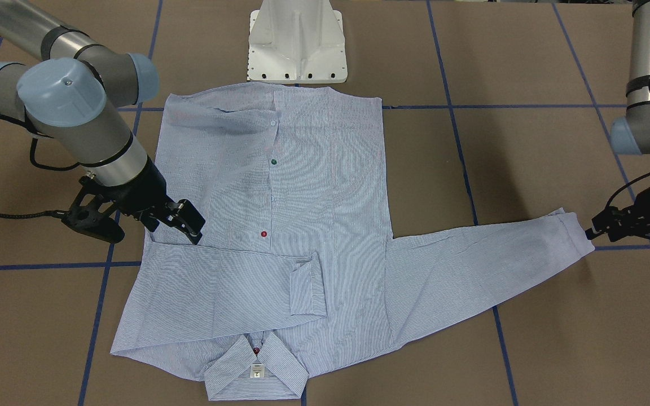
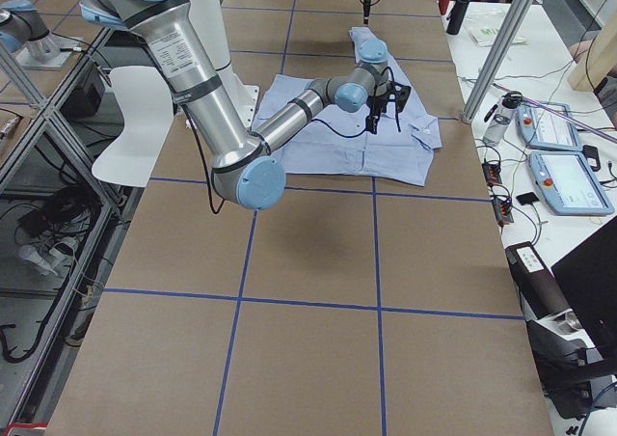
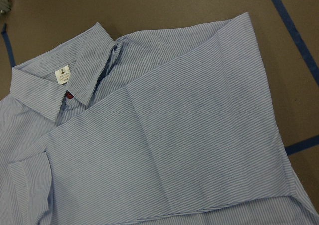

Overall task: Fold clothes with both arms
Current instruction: 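Release the sleeve and raise the right gripper while the left gripper grasps the other cuff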

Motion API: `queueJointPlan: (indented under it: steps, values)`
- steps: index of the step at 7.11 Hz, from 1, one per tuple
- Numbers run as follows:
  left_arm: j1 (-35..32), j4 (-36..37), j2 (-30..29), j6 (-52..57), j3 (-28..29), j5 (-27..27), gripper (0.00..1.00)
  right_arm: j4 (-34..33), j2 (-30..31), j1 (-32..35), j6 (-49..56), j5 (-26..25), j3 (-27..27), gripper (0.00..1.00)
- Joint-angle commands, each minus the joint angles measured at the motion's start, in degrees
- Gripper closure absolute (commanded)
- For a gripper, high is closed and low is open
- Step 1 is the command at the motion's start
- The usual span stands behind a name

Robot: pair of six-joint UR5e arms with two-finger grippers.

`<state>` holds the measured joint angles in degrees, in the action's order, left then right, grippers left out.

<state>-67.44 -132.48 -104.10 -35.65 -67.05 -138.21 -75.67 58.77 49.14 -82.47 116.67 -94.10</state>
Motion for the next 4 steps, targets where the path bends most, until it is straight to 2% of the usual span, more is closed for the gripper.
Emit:
queueJointPlan:
  steps: [1, 4]
  values:
    - [0.8, -0.5, 0.0, 0.1, 1.4, 0.1, 0.39, 0.0, 0.9, 0.3, 0.0, 0.1, -0.6, 0.00]
    - [1.0, -1.6, -0.7, 0.4, 2.9, 0.2, 0.41, 0.1, 2.9, 0.3, 0.0, -0.1, -2.2, 0.00]
